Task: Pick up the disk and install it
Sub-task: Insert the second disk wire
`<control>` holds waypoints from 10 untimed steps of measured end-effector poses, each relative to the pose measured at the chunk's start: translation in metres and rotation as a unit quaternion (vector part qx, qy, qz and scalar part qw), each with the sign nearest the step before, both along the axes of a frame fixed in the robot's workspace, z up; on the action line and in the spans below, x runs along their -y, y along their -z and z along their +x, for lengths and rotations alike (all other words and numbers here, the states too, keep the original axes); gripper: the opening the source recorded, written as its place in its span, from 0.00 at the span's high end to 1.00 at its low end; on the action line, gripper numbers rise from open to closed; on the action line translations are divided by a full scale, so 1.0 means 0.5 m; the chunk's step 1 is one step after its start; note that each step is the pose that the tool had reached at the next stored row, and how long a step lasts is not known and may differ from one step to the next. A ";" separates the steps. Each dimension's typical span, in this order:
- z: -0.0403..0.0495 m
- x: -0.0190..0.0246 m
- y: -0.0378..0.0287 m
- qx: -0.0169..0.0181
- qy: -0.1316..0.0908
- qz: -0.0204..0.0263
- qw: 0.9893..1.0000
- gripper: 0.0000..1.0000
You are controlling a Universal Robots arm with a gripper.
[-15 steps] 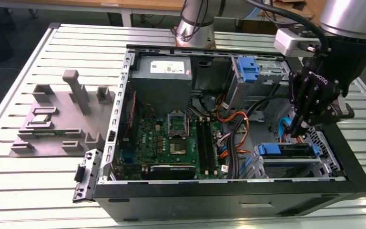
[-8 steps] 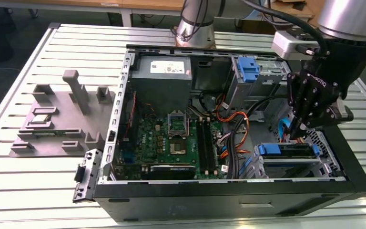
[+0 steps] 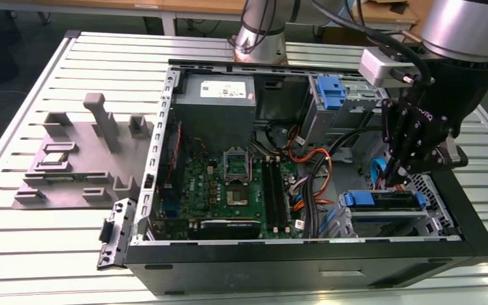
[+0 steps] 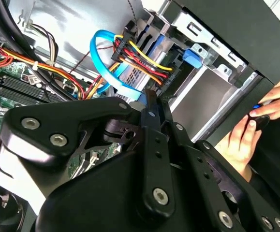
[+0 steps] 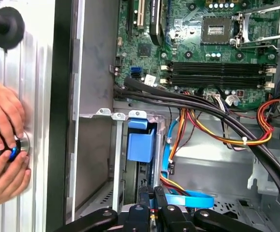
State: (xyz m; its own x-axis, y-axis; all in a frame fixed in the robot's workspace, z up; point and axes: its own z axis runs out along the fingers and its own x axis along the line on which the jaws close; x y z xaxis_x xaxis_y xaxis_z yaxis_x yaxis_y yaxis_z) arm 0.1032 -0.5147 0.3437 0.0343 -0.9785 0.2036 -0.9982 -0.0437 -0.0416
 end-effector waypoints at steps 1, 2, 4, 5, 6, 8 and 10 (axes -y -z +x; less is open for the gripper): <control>-0.001 0.0025 0.001 0.001 0.000 0.003 1.000 0.84; -0.003 0.0050 0.001 0.003 0.000 0.005 1.000 0.84; -0.006 0.0086 0.003 0.005 0.000 0.008 1.000 0.84; -0.006 0.0114 0.004 0.006 0.000 0.009 1.000 0.84; -0.006 0.0141 0.004 0.007 0.000 0.010 1.000 0.84; -0.006 0.0187 0.004 0.007 0.000 0.012 1.000 0.84; -0.006 0.0205 0.005 0.008 0.001 0.015 1.000 0.84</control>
State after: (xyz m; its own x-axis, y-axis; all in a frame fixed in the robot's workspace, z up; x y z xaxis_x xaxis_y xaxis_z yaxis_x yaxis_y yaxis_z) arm 0.1003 -0.5250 0.3413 0.0300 -0.9841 0.1749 -0.9974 -0.0408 -0.0587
